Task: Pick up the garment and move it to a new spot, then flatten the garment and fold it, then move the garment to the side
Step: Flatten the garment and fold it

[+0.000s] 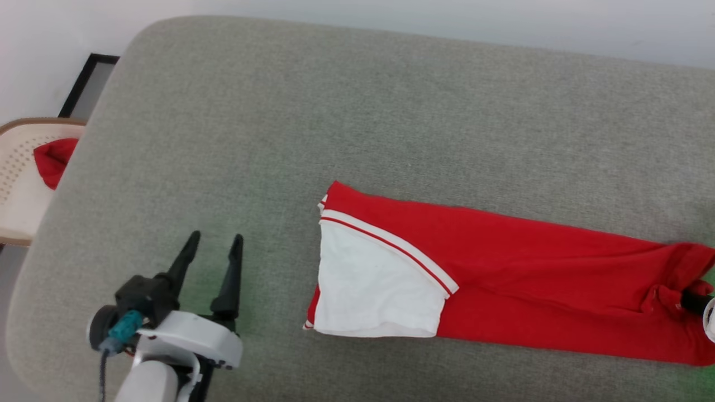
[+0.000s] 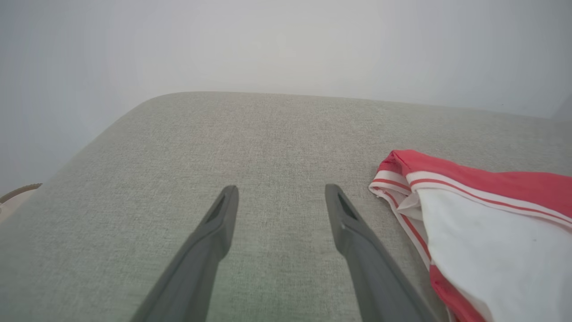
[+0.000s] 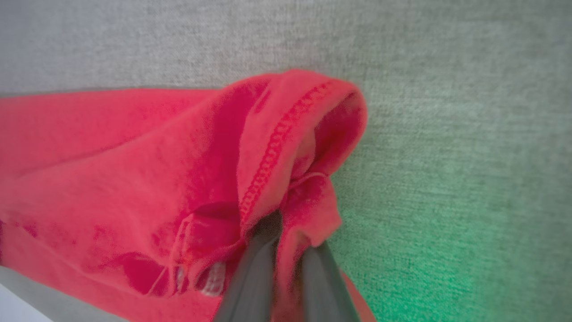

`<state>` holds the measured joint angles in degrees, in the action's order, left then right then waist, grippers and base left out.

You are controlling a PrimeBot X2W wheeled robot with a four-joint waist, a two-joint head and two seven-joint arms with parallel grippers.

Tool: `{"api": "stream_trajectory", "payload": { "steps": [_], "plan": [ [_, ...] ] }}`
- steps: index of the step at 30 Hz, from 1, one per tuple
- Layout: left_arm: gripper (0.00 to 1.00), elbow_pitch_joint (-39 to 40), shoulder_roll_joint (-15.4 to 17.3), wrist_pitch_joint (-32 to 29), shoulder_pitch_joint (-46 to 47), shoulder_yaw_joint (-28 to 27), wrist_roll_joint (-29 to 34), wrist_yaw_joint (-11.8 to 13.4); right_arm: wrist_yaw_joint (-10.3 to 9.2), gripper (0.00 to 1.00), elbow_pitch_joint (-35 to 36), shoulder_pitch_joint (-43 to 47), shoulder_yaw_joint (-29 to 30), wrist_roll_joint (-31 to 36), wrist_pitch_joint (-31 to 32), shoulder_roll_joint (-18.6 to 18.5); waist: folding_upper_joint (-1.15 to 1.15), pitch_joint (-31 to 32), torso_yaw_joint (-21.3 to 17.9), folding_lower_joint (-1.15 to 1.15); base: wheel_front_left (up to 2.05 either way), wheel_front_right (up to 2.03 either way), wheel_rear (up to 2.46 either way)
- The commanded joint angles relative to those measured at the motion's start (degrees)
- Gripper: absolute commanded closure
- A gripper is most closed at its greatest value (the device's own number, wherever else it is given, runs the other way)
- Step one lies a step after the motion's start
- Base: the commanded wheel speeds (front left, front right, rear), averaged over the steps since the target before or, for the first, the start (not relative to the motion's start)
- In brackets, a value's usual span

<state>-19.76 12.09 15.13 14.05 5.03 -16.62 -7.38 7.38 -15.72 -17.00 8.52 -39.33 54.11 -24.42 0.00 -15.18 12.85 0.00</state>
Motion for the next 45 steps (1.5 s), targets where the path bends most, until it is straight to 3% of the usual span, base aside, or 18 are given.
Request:
{"api": "stream_trajectory", "payload": {
  "steps": [1,18,23,28,35,45],
  "plan": [
    [0.00,0.08,0.38,-0.02,-0.47,-0.41,0.06,-0.09,0.20,1.00,-1.52,1.66,-1.05,-0.67,-0.17,2.15,0.00,0.16,-0.49,0.00,0.00,0.00,0.00],
    [0.00,3.74,2.73,-0.03,-3.27,-4.82,3.01,-0.11,0.08,1.00,-1.26,-0.78,17.59,1.57,-4.69,-7.69,0.00,-0.87,-6.71,0.00,0.00,0.00,0.00],
    [0.00,3.94,2.56,-0.02,-2.85,-4.58,3.34,-0.11,0.09,1.00,-1.99,-0.99,20.00,3.09,-4.85,-8.30,0.00,-0.79,-6.98,0.00,0.00,0.00,0.00],
    [0.00,3.35,1.85,-0.02,-3.19,-4.22,3.44,-0.12,0.10,1.00,1.09,1.78,14.79,1.09,-4.27,-7.20,0.00,0.43,-6.30,0.00,0.00,0.00,0.00],
    [0.00,2.97,0.56,-0.02,-4.43,-3.98,3.11,-0.12,0.10,1.00,13.08,6.02,5.11,-2.98,-2.22,-3.50,0.00,1.88,-4.27,0.00,0.00,0.00,0.00],
    [0.00,2.55,-1.79,-0.03,-4.57,-2.85,2.59,-0.12,0.10,1.00,25.16,2.20,-13.48,-5.84,1.67,1.83,0.00,1.82,-1.64,0.00,0.00,0.00,0.00]
  ]
}}
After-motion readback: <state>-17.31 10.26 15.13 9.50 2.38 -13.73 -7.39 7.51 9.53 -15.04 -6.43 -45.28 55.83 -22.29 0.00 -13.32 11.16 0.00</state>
